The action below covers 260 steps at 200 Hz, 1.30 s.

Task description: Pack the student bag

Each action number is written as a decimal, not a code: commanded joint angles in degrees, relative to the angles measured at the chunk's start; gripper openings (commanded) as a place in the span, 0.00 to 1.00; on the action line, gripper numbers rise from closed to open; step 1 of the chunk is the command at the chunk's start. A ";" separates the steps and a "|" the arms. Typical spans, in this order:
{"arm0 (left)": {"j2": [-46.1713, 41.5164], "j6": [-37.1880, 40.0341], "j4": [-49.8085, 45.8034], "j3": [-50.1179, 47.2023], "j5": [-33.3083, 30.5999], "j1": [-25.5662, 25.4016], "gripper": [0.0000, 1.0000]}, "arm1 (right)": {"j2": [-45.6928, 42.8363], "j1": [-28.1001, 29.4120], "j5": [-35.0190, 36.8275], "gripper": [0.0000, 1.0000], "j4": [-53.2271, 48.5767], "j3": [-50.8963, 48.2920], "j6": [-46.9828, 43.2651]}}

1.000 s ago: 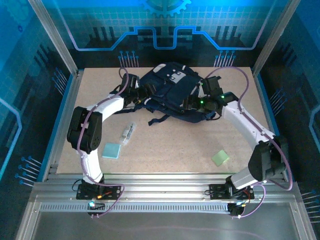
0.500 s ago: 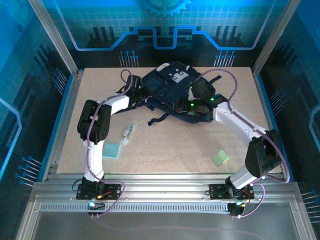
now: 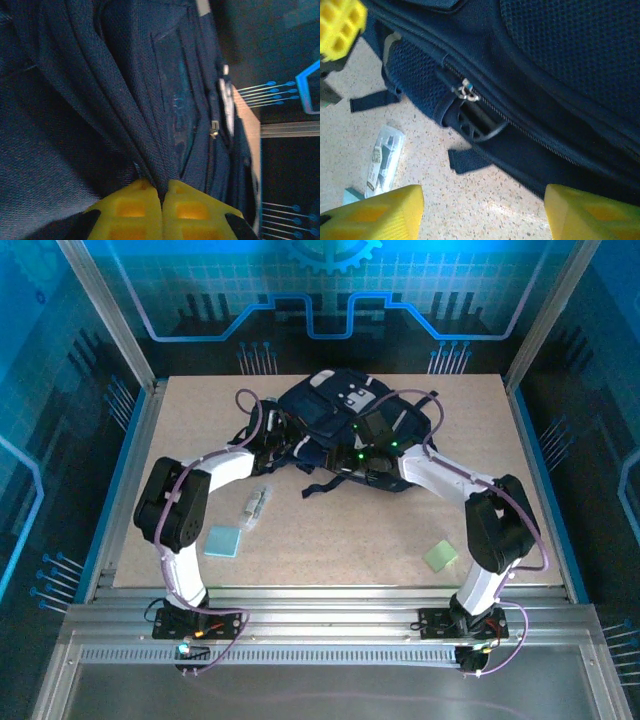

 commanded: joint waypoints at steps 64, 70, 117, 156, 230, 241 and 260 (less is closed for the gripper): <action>-7.94 -5.98 11.72 -5.68 0.26 -5.98 0.00 | 7.79 5.30 21.59 0.70 -7.07 13.19 4.13; -8.15 -6.10 12.17 -6.12 -0.08 -6.35 0.00 | 8.47 5.81 23.34 0.71 -7.77 14.35 4.28; -9.85 -6.80 13.69 -8.30 -0.83 -7.80 0.00 | 15.31 7.24 34.60 0.71 -13.97 21.32 8.66; -10.27 -5.92 14.17 -9.10 -1.90 -7.71 0.00 | 13.73 6.75 38.42 0.44 -12.16 15.67 11.65; -9.26 -3.98 14.62 -8.05 -3.40 -6.73 0.00 | 5.96 0.39 19.81 0.03 0.71 2.26 3.38; -8.36 -4.03 14.72 -7.96 -3.36 -6.39 0.00 | 4.80 -0.33 16.45 0.01 1.79 0.97 0.95; -5.86 -6.41 17.76 -8.91 -2.20 -5.59 0.00 | 3.82 -2.39 8.77 0.00 0.27 0.14 -3.20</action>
